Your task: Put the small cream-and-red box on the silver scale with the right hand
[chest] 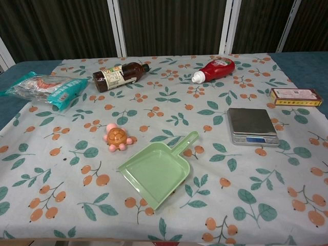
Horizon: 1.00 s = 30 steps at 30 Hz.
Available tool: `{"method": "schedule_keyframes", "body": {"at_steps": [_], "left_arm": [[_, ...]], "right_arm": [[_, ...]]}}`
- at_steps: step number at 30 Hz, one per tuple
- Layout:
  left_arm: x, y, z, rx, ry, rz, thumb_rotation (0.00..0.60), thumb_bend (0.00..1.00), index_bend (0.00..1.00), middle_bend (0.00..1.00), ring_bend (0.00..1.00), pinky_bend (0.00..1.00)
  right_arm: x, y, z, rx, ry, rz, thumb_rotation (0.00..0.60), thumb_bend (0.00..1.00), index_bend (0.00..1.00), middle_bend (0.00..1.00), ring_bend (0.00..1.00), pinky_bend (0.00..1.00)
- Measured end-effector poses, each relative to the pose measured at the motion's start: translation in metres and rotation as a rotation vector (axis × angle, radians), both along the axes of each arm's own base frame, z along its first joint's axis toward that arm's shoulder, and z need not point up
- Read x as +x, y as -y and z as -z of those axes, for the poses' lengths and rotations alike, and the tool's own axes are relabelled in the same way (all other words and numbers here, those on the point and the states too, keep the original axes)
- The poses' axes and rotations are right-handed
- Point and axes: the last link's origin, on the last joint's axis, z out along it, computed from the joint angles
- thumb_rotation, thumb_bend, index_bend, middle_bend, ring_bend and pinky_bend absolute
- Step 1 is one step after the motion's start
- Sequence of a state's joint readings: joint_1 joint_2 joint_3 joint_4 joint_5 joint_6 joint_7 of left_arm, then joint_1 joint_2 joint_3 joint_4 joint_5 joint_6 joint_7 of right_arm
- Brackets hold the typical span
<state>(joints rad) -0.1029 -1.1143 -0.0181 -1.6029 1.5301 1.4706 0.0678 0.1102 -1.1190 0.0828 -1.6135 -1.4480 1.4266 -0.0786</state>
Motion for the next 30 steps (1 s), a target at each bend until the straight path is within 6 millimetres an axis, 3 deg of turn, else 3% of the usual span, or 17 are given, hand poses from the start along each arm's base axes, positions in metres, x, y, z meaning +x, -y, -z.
{"method": "schedule_keyframes", "body": {"at_steps": [8,14,20,30], "left_arm": [[-0.001,0.002,-0.001,0.009,0.006,-0.017,0.600,0.43,0.23,0.13,0.14,0.33],[-0.001,0.004,-0.002,0.006,0.010,-0.025,0.600,0.43,0.23,0.13,0.14,0.33],[0.001,0.007,-0.005,0.010,0.028,-0.009,0.600,0.43,0.23,0.13,0.14,0.33],[0.001,0.017,-0.007,0.005,0.039,-0.011,0.600,0.43,0.24,0.13,0.14,0.34]], "right_arm": [[-0.002,0.006,0.002,-0.001,-0.007,0.015,0.600,0.18,0.06,0.09,0.00,0.09],[-0.004,0.024,0.003,-0.009,0.000,0.026,0.600,0.19,0.11,0.09,0.01,0.11],[-0.012,0.057,0.004,-0.006,0.028,0.055,0.600,0.19,0.20,0.18,0.12,0.25],[-0.027,0.138,0.014,0.025,0.004,0.104,0.600,0.19,0.27,0.26,0.21,0.30]]}}
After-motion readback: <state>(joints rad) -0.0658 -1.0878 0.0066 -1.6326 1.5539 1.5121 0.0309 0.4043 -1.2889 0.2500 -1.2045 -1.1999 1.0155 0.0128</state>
